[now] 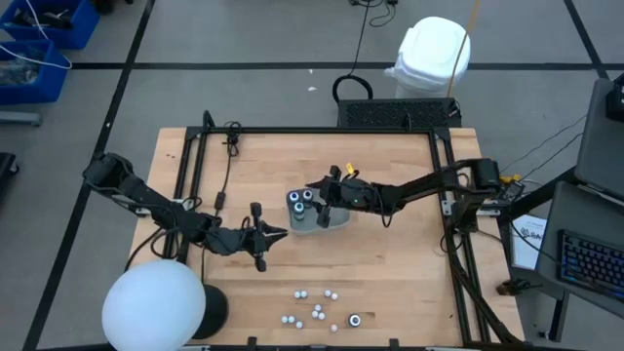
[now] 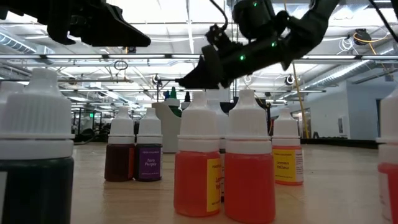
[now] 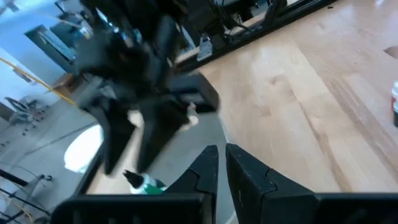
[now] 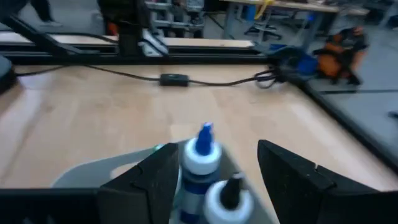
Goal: Pick & Place food coloring
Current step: Adjust the gray bin
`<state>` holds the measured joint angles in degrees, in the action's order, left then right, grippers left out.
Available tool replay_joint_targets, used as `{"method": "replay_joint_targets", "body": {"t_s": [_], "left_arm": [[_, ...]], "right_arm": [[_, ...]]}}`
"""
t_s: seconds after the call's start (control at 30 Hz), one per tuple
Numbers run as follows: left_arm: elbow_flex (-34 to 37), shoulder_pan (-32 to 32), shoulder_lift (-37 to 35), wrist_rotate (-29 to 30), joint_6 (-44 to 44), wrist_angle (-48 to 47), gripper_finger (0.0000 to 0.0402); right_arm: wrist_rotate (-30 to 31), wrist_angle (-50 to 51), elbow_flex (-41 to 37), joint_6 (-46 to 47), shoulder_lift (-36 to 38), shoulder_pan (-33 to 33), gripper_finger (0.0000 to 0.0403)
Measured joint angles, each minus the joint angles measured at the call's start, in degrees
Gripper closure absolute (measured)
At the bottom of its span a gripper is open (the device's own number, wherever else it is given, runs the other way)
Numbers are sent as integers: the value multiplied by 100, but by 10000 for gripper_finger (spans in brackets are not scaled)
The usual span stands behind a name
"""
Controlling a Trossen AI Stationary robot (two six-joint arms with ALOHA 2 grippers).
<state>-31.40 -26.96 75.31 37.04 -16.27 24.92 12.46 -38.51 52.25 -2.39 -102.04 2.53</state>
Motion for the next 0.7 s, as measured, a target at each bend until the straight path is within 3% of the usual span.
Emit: {"method": "replay_joint_targets", "body": {"t_s": [0.2, 0.37, 0.53, 0.7], "left_arm": [[2, 157, 0, -796, 192, -459, 384], [2, 413, 6, -1595, 445, -553, 395], [2, 566, 182, -1900, 668, -509, 398], [4, 641, 541, -2186, 568, -286, 394]], "right_arm": [[849, 918, -1, -367, 655, -122, 195], [858, 1322, -214, -433, 1218, -129, 195], [851, 1364, -634, -443, 1748, -86, 198], [851, 1345, -1077, -287, 2234, -19, 231]]}}
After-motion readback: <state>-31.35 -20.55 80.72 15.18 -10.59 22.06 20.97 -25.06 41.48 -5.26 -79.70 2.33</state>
